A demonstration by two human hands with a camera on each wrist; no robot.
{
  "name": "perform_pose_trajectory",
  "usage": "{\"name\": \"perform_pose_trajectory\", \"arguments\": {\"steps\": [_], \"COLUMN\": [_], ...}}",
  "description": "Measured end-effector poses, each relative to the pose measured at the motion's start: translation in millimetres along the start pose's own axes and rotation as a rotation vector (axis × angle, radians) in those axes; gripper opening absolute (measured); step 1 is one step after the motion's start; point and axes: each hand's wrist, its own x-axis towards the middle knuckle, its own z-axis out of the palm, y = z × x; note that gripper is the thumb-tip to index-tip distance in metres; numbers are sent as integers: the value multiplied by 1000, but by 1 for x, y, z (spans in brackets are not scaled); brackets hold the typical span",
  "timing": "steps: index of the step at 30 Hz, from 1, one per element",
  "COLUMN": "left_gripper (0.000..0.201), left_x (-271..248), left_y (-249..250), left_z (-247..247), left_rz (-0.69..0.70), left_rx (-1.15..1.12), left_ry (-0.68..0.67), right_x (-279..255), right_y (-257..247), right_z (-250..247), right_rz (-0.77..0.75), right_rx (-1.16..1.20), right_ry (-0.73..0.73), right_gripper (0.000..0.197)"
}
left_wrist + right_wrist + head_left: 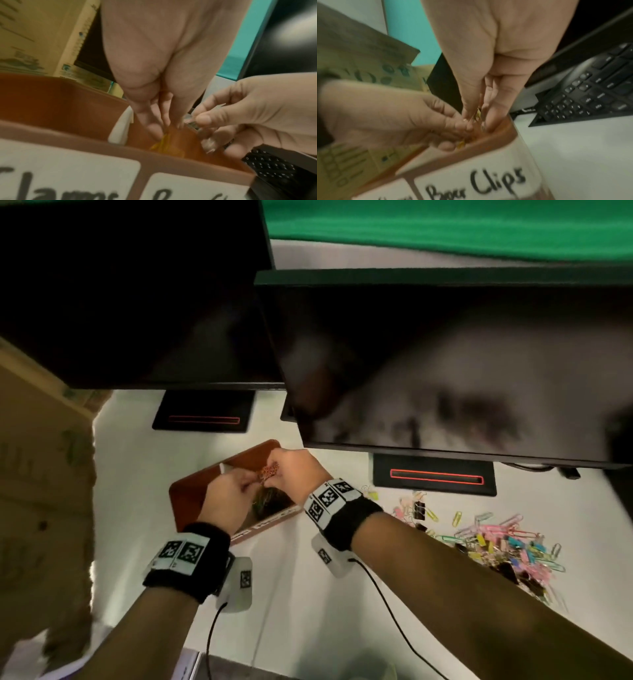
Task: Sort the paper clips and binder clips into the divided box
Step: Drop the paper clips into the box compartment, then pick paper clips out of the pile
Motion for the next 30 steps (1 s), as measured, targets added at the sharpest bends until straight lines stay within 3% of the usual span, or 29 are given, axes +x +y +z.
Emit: {"name": "perform_pose_trajectory", "arguments": {"steps": [2, 5, 7, 10, 13, 15, 19, 26, 30], "left_gripper": [27, 29, 25, 21, 30, 38, 44, 11, 5], "left_x": [1, -9, -22, -43, -61, -69, -76, -70, -66], "left_y": [0, 10, 21, 32, 37, 39, 45, 44, 46], "left_z": [1, 2, 13, 50, 100, 129, 166, 177, 176], "left_rz": [109, 402, 535, 635, 637, 592, 551, 532, 507], "left_rx": [112, 116, 19, -11, 48, 100, 194, 118, 118], "left_ry": [24, 87, 25, -191, -420, -515, -574, -512, -506], "right_x": [-6, -38, -67, -113, -147, -156, -146, -137, -151], "right_y": [1, 21, 51, 119, 180, 202, 209, 211, 215], "right_z": [4, -7, -23, -48, -64, -67, -65, -61, -69], "right_rz": [-15, -103, -101, 111, 425, 501, 520, 507, 461], "right_rx": [48, 182, 152, 54, -142, -204, -204, -138, -225], "right_ry": [-6, 96, 223, 370, 258, 171, 47, -49, -135], "right_gripper": [35, 27, 17, 12, 18, 23, 32, 26, 26]}}
